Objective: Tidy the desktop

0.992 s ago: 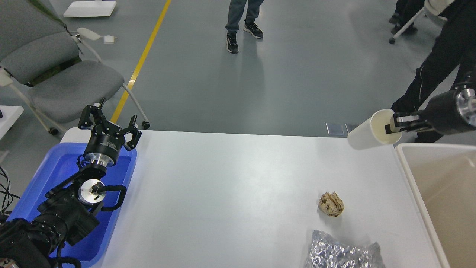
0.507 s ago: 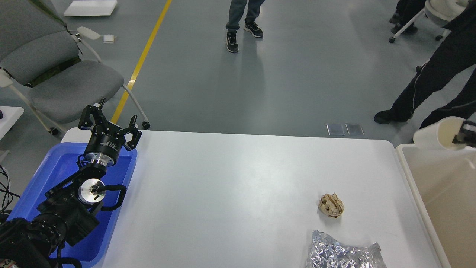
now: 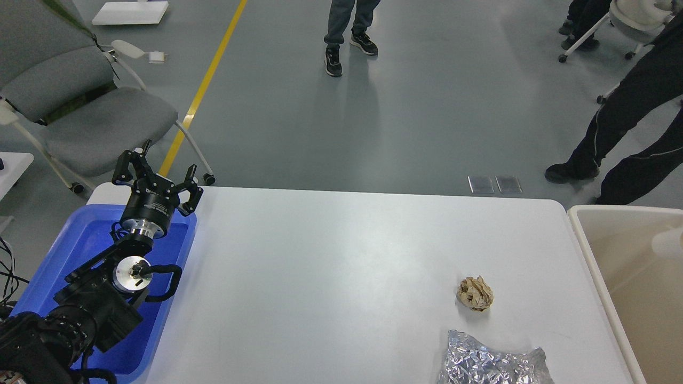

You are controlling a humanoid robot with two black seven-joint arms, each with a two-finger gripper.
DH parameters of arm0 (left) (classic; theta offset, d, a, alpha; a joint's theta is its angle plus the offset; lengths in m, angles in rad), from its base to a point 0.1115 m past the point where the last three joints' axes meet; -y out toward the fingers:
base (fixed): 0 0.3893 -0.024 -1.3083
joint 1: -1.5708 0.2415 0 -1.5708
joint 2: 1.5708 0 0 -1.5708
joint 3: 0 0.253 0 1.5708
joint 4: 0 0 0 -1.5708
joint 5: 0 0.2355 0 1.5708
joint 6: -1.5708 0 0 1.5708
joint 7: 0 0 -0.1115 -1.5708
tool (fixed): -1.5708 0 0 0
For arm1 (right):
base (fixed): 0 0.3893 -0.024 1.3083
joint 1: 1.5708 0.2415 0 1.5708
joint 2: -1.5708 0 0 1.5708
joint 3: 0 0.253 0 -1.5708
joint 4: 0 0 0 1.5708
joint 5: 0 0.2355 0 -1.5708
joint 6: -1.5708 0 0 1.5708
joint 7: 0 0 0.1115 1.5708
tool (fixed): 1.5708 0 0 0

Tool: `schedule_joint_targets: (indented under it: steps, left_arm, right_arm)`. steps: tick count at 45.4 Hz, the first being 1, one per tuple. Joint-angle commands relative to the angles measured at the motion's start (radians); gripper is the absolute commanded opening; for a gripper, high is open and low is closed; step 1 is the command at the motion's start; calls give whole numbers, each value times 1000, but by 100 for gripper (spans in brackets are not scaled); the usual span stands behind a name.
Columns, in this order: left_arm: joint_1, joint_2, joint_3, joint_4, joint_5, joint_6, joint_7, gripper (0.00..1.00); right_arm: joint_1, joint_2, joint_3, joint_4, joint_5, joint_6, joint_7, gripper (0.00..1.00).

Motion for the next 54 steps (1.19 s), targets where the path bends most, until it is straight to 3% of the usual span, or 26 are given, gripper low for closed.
schedule_joint_targets:
  steps: [1,10,18,34,54]
  left_arm:
    - [0,0,0,-1,0,0,0,100]
    - [0,0,0,-1,0,0,0,100]
    - [0,0,-1,1,0,0,0,100]
    - [0,0,0,1,-1,0,0,100]
    - [0,0,0,-1,-1,0,0,100]
  right_arm:
    - [-123,173,7,-233,200,-88,15,0]
    - [-161,415,7,-605,255,-87,15,0]
    - [-172,533,4,-764,254,-95,15,0]
    - [-198,607,6,-830,255,-174,15,0]
    - [-207,609,15,-830,255,-178,15,0]
